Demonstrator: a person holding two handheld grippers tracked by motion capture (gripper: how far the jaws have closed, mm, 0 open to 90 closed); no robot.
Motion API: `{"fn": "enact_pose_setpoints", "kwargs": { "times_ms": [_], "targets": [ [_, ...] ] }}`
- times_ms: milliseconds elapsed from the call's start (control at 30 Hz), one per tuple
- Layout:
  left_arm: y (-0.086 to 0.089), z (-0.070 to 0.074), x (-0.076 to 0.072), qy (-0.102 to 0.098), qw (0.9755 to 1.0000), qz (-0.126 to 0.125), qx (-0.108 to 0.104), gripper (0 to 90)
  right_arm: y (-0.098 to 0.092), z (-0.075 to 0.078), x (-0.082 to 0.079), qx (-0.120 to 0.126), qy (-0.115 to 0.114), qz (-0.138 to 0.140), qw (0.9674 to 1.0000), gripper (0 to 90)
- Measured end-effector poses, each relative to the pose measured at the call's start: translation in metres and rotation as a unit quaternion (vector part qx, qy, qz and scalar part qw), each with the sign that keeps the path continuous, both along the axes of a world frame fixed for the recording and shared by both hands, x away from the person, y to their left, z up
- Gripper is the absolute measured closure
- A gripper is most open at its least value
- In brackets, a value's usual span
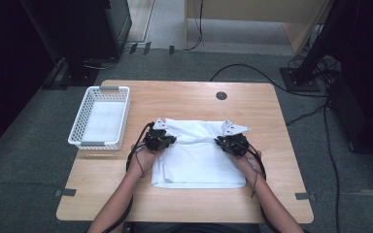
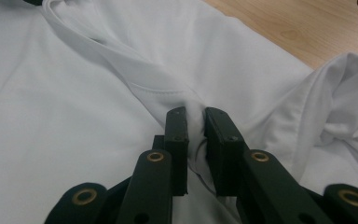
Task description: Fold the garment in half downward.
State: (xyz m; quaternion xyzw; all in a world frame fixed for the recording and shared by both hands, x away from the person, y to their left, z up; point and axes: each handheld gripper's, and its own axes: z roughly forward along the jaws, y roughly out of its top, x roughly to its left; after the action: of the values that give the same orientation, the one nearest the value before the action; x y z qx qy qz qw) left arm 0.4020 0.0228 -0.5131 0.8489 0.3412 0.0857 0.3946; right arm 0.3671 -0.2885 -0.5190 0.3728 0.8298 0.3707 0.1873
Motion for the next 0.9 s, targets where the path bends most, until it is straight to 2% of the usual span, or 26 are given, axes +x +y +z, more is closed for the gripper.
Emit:
{"fn": "enact_pose_setpoints", "kwargs": {
  "times_ms": [100, 200, 333, 500, 600, 700, 800, 900],
  "targets": [
    [0.001, -0.001, 0.008, 0.000, 1.0000, 0.006, -0.004, 89.2, 0.001, 0.001, 0.006, -0.008, 0.002, 0.002, 1.0000, 80.8],
    [-0.001, 0.000, 0.015, -0.002, 0.9999, 0.010, 0.004, 89.2, 0.003, 0.003, 0.014, -0.016, 0.004, 0.001, 0.9999, 80.8],
    [-0.005, 0.001, 0.024, -0.008, 0.9998, 0.013, 0.010, 89.2, 0.003, 0.003, 0.025, -0.014, 0.005, -0.007, 0.9999, 80.9],
    [-0.004, -0.001, 0.032, -0.002, 0.9997, 0.022, -0.011, 89.8, 0.002, 0.004, 0.034, -0.014, 0.011, -0.008, 0.9998, 82.2],
    [-0.005, 0.001, 0.030, -0.009, 0.9996, 0.025, -0.013, 89.9, 0.001, 0.006, 0.033, -0.013, 0.007, -0.012, 0.9998, 82.7],
    [-0.006, 0.013, 0.025, -0.020, 0.9994, 0.018, -0.019, 89.9, 0.000, 0.013, 0.031, -0.005, -0.006, -0.014, 0.9999, 83.1],
    [-0.007, 0.024, 0.017, -0.026, 0.9989, 0.013, -0.036, 89.9, 0.000, 0.022, 0.026, -0.004, -0.018, -0.010, 0.9998, 83.4],
    [-0.007, 0.032, 0.007, -0.039, 0.9985, 0.006, -0.036, 89.9, -0.001, 0.032, 0.017, 0.001, -0.030, -0.007, 0.9995, 83.5]
  ]
}}
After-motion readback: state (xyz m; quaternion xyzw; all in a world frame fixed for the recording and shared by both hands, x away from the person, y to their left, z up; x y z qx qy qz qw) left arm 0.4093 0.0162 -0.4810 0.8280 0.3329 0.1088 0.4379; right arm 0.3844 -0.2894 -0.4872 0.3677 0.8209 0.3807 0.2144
